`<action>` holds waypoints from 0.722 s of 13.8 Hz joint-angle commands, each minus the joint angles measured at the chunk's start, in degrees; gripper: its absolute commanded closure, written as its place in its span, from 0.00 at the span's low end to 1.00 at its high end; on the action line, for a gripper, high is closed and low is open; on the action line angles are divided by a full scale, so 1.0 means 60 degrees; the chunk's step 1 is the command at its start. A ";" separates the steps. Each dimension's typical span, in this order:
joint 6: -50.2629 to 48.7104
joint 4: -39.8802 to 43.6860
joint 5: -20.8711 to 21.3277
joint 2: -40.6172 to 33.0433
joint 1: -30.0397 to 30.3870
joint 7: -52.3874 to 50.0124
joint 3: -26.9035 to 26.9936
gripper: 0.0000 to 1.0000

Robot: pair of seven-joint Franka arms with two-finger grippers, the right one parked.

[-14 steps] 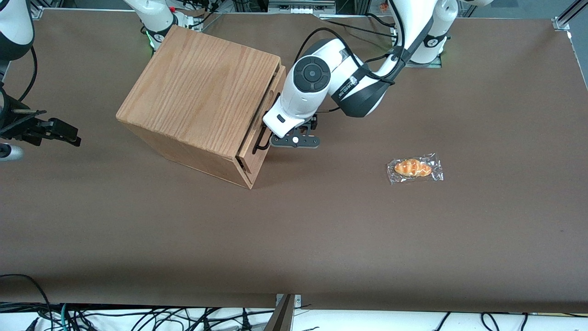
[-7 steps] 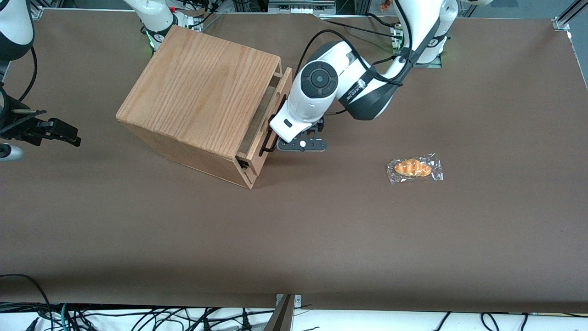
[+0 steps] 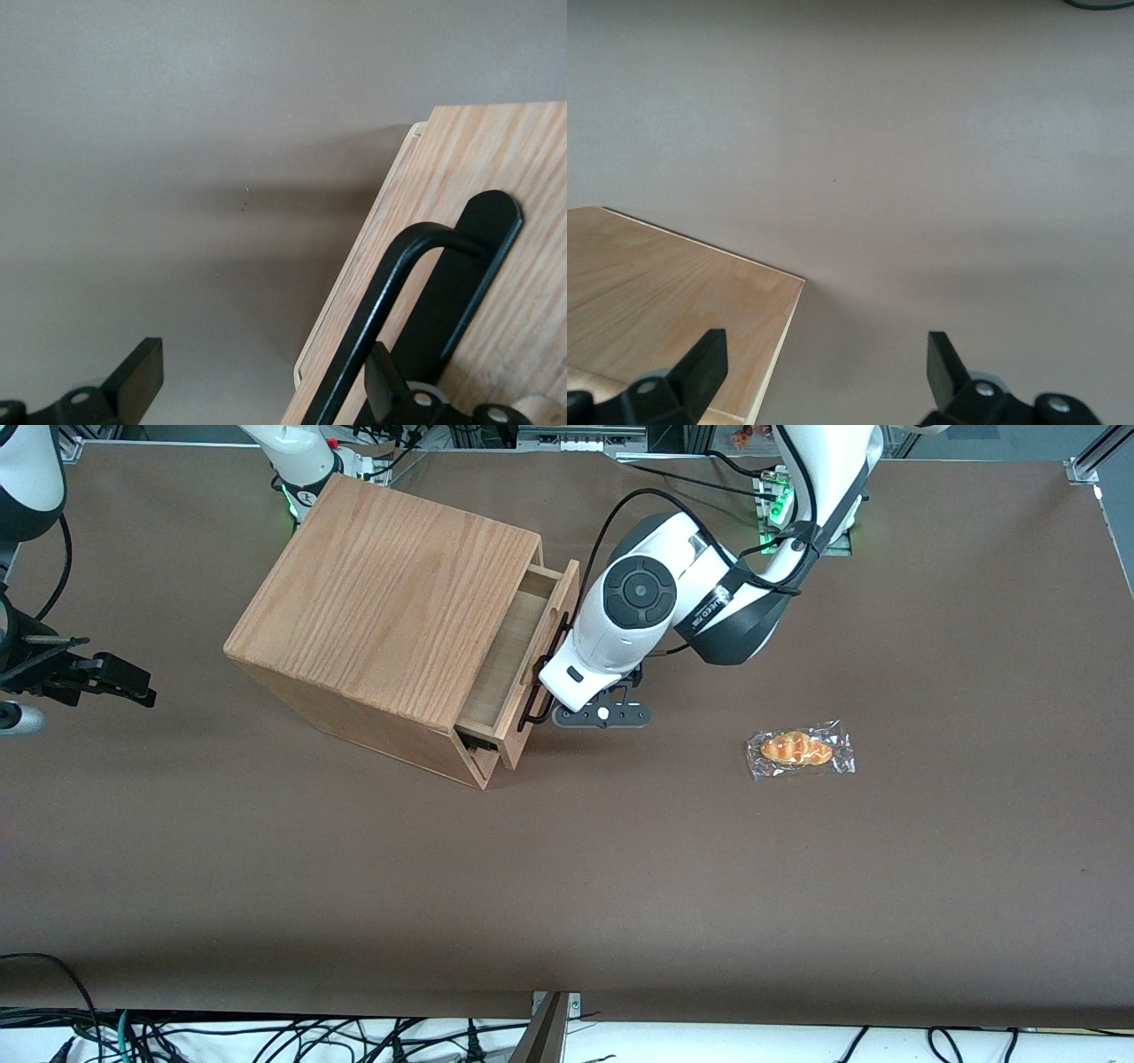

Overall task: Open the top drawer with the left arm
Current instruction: 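Pull the handle with the left gripper, sliding the drawer out of the box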

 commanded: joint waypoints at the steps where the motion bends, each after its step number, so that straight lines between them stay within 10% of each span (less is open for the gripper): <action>1: -0.0207 -0.0135 0.0176 -0.0172 0.0050 0.0165 0.0012 0.00; 10: -0.0412 -0.0136 0.0176 -0.0274 0.0460 0.0121 0.0027 0.00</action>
